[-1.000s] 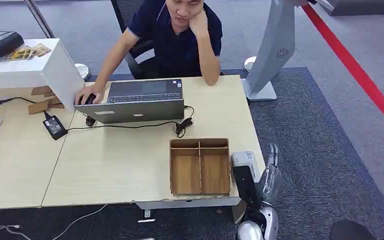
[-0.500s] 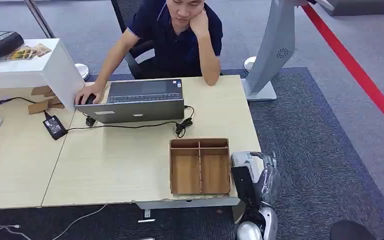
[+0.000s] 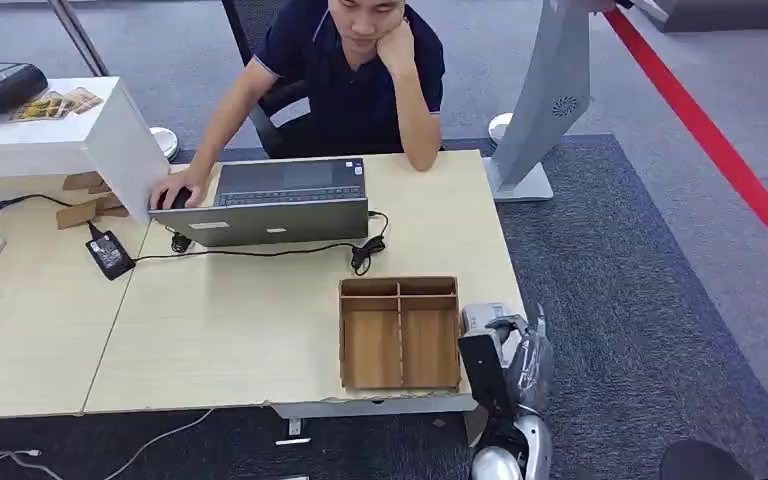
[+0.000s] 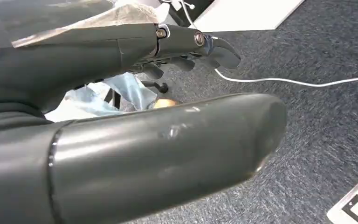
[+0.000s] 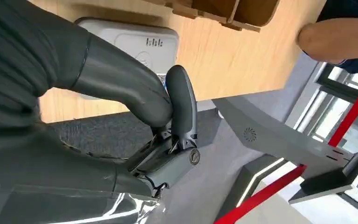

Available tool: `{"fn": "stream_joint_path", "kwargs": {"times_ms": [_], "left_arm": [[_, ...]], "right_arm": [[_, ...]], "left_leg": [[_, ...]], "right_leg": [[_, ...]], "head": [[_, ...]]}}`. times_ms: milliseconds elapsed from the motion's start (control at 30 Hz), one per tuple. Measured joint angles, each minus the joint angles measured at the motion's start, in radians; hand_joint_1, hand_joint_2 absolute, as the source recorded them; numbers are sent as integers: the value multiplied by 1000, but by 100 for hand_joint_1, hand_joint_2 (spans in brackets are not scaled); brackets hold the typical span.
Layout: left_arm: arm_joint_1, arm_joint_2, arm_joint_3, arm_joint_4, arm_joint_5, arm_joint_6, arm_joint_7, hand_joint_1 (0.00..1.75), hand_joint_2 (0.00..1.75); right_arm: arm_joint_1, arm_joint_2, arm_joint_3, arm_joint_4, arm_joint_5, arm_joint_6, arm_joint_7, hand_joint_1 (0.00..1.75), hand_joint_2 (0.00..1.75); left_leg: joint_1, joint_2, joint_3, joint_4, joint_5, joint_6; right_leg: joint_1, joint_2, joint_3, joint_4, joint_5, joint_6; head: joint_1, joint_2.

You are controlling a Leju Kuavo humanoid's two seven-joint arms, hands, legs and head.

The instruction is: Pass the card to the sensor for recognition and then transmit it.

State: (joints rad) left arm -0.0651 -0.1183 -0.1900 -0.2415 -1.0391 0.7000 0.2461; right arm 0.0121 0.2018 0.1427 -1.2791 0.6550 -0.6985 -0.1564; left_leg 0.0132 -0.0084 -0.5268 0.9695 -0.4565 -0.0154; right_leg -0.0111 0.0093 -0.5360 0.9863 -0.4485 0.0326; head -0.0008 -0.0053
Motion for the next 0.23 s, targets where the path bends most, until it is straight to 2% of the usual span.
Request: {"fn": "stream_joint_path", "kwargs": {"times_ms": [33,67,233], "left_arm": [[0,0,0,0,0,0,0,0,0],[0,0,0,0,0,0,0,0,0],[0,0,0,0,0,0,0,0,0]], "right_arm": [[0,-2,2,0,0,0,1,175,175],[0,-4,6,0,0,0,3,0,175],[0,-11,18,0,8,0,18,0,175]], "left_leg": [[0,0,0,0,0,0],[0,0,0,0,0,0],[0,0,0,0,0,0]], "right_leg": [[0,0,0,0,0,0],[0,0,0,0,0,0],[0,0,0,0,0,0]], "head": [[0,0],[0,0],[0,0]]}}
